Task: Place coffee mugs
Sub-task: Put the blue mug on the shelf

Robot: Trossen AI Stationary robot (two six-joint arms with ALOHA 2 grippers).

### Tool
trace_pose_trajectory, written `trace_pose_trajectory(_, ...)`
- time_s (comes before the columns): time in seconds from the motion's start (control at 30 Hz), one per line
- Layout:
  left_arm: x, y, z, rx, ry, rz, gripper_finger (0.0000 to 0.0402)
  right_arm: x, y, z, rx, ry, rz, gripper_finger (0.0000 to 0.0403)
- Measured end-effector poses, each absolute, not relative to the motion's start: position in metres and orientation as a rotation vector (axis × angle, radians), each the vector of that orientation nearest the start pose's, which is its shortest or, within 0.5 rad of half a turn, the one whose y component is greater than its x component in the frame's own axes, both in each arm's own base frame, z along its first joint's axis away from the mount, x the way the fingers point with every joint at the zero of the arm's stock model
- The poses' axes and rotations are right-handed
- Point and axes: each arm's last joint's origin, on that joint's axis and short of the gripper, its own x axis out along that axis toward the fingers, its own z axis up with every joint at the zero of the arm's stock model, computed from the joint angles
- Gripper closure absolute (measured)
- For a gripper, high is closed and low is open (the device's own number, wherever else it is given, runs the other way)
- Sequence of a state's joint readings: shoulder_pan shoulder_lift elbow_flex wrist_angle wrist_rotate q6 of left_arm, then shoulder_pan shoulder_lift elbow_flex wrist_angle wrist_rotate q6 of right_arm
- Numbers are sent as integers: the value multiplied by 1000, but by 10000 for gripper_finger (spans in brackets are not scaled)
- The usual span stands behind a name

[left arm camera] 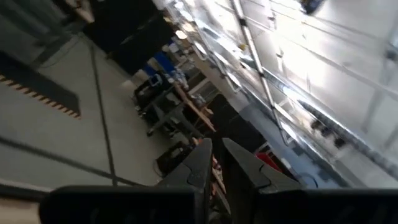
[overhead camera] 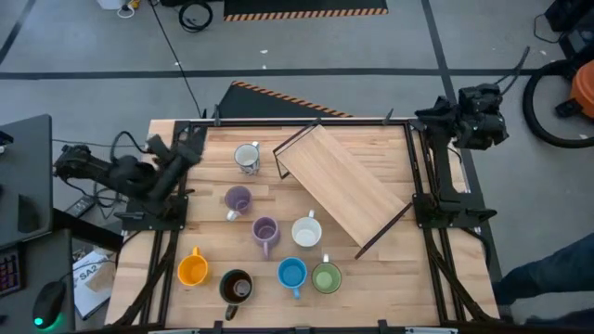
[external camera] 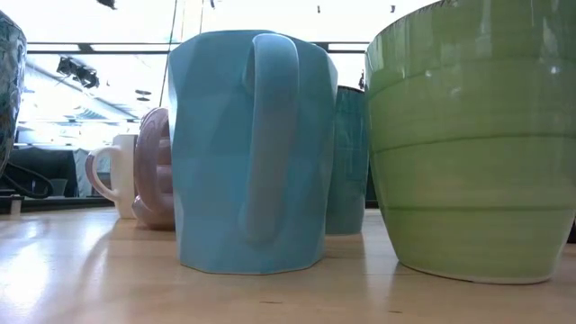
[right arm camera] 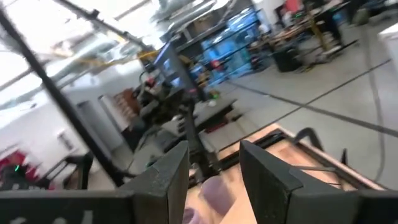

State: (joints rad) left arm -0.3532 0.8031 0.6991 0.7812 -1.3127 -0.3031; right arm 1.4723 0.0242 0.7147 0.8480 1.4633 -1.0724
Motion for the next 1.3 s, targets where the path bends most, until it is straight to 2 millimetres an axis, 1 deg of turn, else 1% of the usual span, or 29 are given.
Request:
trace_pose_trajectory(0.13,165,-25,378,-741,-605,749,363,21,-78,389,384,-34,-101,255)
trace_pose_trajectory(0.23,178,-28,381,-689,-530,685,363,21,-63,399,377,-25,-134,255)
trace_pose_trajectory(0.3,185,-28,383,-654,-463,664,363,20,-57,407,397,-30,-152,255)
trace_pose_trajectory(0.4,193,-27,393,-620,-390,610,363,21,-48,416,410,-33,-168,255)
trace_pose_trajectory(0.6,207,-19,421,-545,-271,487,363,25,-24,432,394,-37,-193,255)
trace_pose_trajectory(0.73,214,-10,439,-506,-184,410,363,29,-4,438,402,-45,-223,255)
trace_pose_trajectory(0.87,223,0,446,-444,-102,327,363,36,20,439,431,-58,-265,255)
trace_pose_trajectory(0.97,229,10,448,-403,-83,282,363,43,40,438,447,-71,-311,255)
trace_pose_trajectory(1.07,233,20,450,-429,-87,232,363,54,59,435,419,-77,-358,255)
trace_pose_trajectory(1.17,233,26,456,-460,-130,158,363,63,73,434,410,-83,-396,255)
trace_pose_trajectory(1.3,231,31,465,-466,-222,125,363,73,88,443,375,-83,-427,255)
